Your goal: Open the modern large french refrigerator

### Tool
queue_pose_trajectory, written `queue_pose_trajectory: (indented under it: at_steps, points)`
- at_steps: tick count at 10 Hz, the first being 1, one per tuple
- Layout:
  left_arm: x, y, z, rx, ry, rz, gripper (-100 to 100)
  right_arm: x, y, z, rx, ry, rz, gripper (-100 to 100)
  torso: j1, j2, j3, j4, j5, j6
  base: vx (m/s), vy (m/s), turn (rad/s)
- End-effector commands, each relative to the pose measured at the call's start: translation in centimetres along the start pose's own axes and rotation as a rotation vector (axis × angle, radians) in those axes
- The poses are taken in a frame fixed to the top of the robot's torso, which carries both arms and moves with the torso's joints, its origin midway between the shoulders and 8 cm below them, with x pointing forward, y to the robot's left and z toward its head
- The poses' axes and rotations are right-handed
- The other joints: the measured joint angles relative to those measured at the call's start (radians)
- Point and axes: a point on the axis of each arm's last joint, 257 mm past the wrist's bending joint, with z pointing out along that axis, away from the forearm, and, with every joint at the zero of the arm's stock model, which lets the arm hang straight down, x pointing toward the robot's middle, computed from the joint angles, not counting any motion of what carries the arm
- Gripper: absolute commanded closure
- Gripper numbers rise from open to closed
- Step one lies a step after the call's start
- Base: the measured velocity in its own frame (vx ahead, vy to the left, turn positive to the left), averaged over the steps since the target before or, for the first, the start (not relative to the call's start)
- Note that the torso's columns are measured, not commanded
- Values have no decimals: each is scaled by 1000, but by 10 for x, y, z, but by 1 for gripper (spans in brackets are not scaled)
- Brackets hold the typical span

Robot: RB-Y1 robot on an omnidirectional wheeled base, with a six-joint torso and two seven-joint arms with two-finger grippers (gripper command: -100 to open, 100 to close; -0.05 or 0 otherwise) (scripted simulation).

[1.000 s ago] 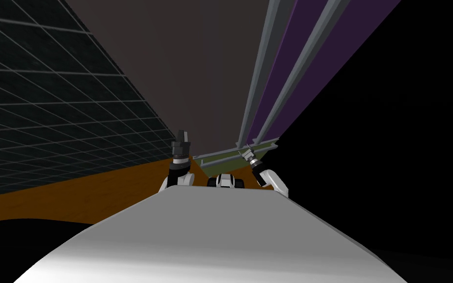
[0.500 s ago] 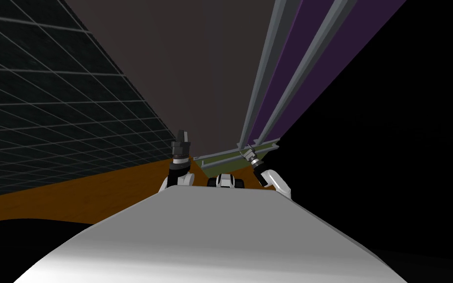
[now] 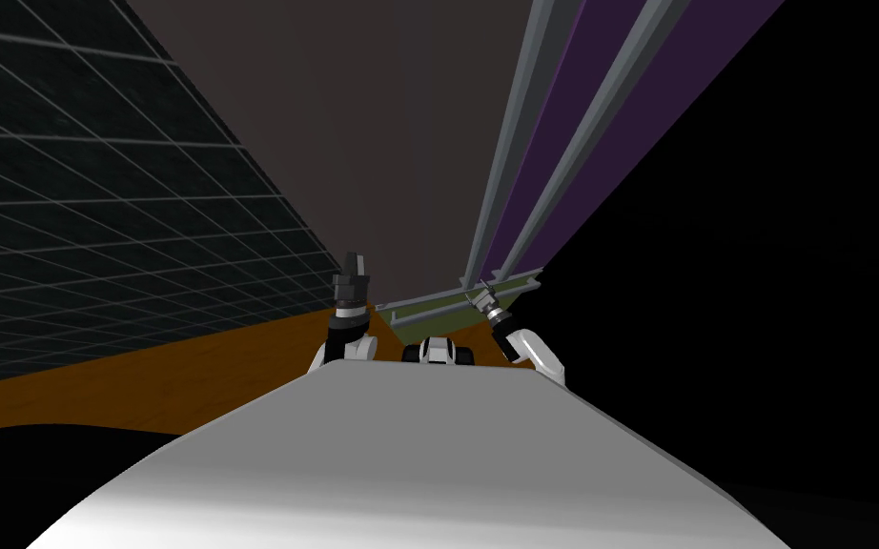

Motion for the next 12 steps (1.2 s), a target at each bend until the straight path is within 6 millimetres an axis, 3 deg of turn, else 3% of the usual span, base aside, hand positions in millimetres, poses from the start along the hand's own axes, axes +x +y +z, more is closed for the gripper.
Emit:
queue_pose_trajectory:
  at_steps: [1, 12]
  points:
    - [0, 0, 0, 0, 0, 0, 0, 0, 0, 0, 0, 0, 0, -100, 0, 0, 0, 0, 0, 0, 0, 0, 0]
    - [0, 0, 0, 0, 0, 0, 0, 2, -7, -2, 5, 5, 1, -100, 0, 0, 0, 0, 0, 0, 2, -2, 7]
